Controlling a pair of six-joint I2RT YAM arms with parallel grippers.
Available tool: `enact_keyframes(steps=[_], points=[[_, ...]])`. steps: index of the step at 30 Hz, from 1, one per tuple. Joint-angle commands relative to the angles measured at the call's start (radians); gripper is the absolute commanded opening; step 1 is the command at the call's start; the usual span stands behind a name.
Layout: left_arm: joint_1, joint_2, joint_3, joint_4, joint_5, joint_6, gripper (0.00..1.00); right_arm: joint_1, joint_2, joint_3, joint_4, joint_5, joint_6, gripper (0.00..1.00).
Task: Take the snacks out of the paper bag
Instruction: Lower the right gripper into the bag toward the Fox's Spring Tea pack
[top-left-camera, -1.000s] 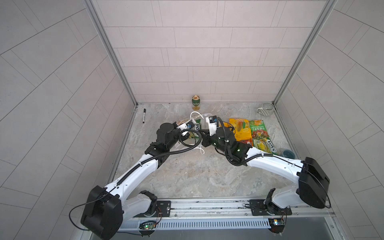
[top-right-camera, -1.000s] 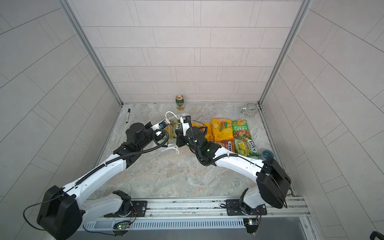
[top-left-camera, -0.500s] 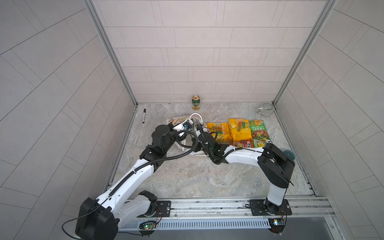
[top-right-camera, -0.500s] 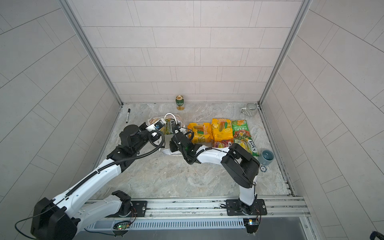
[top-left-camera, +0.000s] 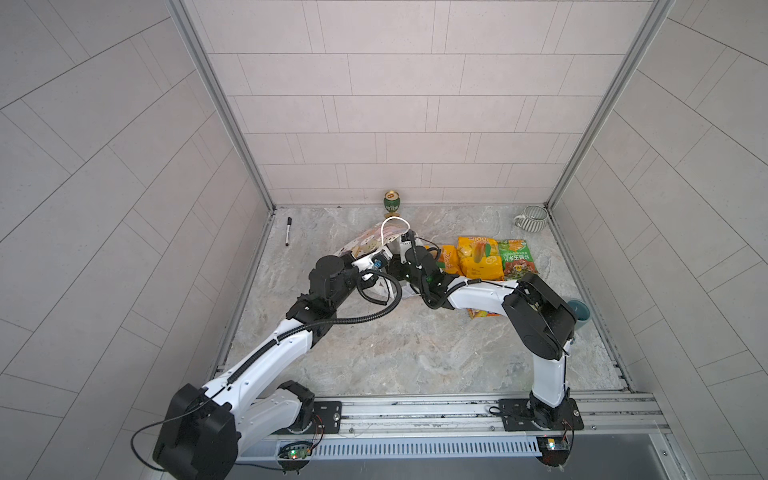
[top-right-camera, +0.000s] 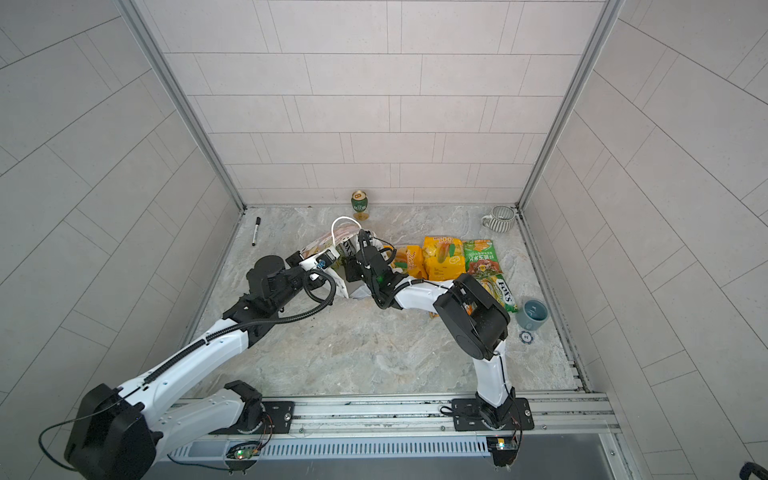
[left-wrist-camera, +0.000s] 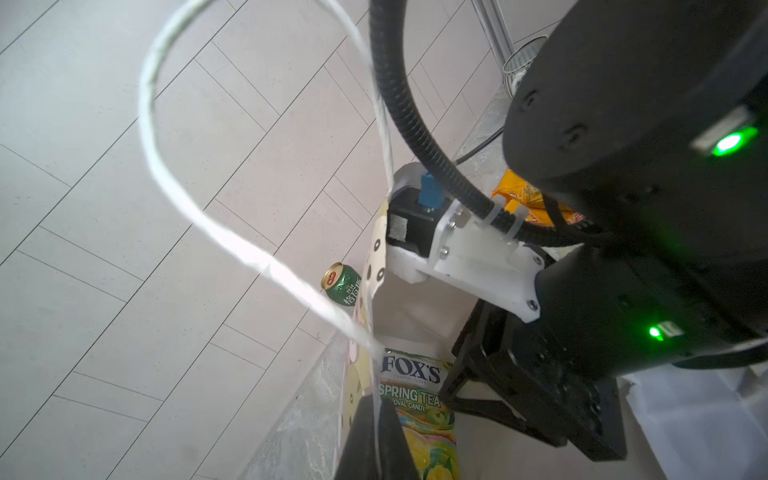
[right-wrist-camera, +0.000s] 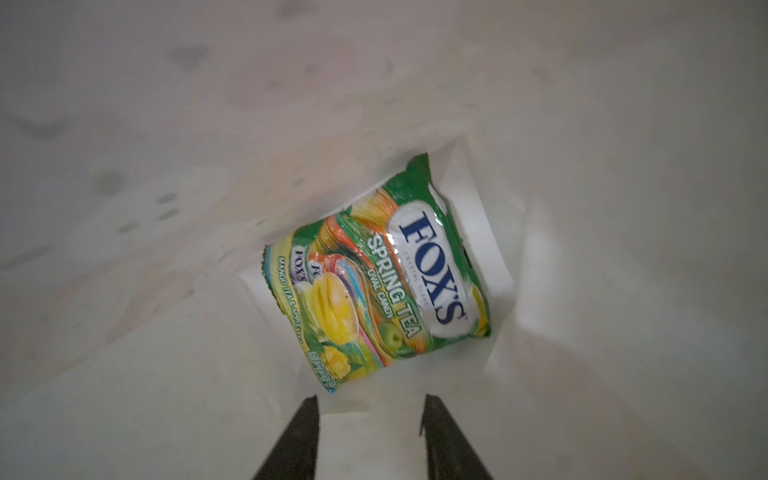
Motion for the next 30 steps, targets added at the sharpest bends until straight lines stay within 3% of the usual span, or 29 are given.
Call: enact_keyframes(steps=[1, 5, 9, 15, 19, 24, 30], points=[[-0.003, 0.004, -0.002, 0.079, 0.061, 0.000, 0.00, 0.011, -0.012, -0.041, 0.141, -0.050, -0.021, 0.46], [-0.004, 0.016, 0.019, 0.057, 0.059, -0.022, 0.00, 0.026, -0.013, -0.066, 0.164, -0.096, -0.045, 0.46], [-0.004, 0.019, 0.025, 0.060, 0.058, -0.035, 0.00, 0.062, -0.032, -0.093, 0.137, -0.058, -0.080, 0.45], [-0.003, 0.018, 0.015, 0.056, 0.095, -0.025, 0.00, 0.058, 0.027, -0.047, 0.044, 0.011, 0.014, 0.44], [-0.004, 0.002, -0.028, 0.104, 0.145, -0.001, 0.00, 0.015, 0.074, 0.065, -0.052, -0.018, 0.020, 0.52], [-0.003, 0.006, -0.030, 0.115, 0.188, 0.004, 0.00, -0.008, 0.116, 0.124, -0.044, 0.006, -0.028, 0.72], [-0.004, 0.026, -0.026, 0.136, 0.232, -0.006, 0.00, -0.008, 0.185, 0.187, -0.035, -0.024, -0.060, 0.79]])
